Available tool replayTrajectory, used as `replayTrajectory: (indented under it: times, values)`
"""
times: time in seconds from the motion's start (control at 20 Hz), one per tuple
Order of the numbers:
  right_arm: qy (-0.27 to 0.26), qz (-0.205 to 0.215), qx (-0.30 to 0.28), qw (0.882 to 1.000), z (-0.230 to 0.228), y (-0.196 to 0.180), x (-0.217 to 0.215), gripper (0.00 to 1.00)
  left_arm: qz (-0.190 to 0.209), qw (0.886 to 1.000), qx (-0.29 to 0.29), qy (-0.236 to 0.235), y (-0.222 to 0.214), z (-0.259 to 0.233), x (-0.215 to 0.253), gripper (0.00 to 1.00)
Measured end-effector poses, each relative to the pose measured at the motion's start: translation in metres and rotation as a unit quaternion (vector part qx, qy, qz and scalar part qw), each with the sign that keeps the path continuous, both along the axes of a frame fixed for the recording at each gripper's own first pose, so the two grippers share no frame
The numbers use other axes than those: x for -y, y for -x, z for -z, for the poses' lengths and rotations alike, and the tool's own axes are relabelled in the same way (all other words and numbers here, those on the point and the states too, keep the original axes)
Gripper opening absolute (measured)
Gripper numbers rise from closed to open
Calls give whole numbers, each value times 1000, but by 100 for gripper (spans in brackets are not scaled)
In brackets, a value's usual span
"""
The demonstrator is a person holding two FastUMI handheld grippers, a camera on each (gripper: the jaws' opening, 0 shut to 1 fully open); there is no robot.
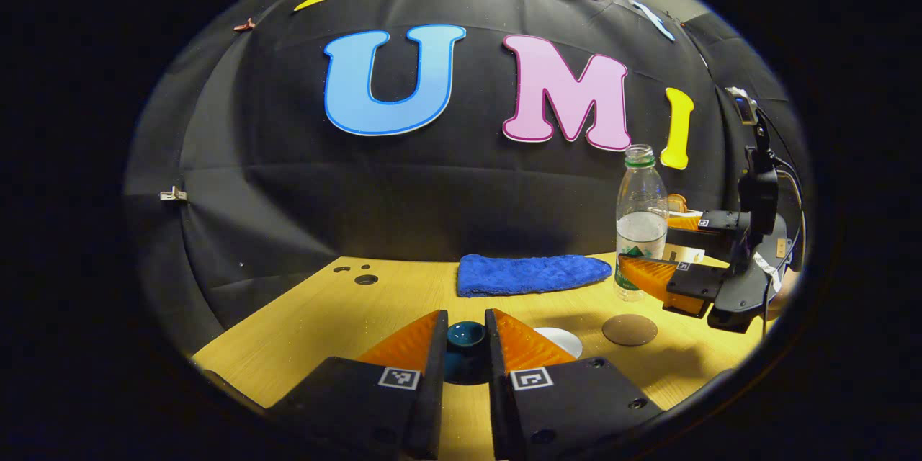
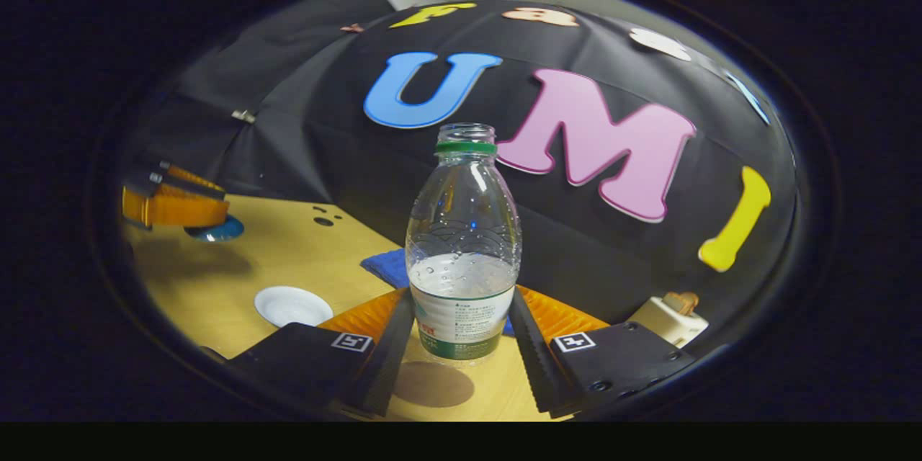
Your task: Open the teacup lid with one hand, grasp the water bottle and pour water into the teacup with the other hand; after pouring, place the water bottle on the coaster and then close the teacup lid.
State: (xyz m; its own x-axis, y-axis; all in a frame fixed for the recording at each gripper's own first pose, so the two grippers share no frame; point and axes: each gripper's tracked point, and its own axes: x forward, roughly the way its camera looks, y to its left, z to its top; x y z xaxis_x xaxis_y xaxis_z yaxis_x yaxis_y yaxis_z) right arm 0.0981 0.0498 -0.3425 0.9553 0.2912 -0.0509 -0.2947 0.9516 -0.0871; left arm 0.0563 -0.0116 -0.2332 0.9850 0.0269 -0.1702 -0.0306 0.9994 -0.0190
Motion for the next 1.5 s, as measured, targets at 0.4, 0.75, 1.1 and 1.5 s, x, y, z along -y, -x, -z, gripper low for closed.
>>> replayTrajectory:
  times: [0.4,0.75,1.1,1.5]
  values:
    - [-120,13,-47,992,18,-15,3,76,35,999,-9,-7,-15,7,34,31]
    - [-143,9,-78,987,16,-11,5,77,40,999,-14,-7,-21,14,46,31]
    - [-146,13,-94,985,26,-12,7,81,38,999,-16,-8,-26,17,51,31]
    - [-152,13,-125,980,39,7,14,91,45,999,-18,-3,-38,20,63,28]
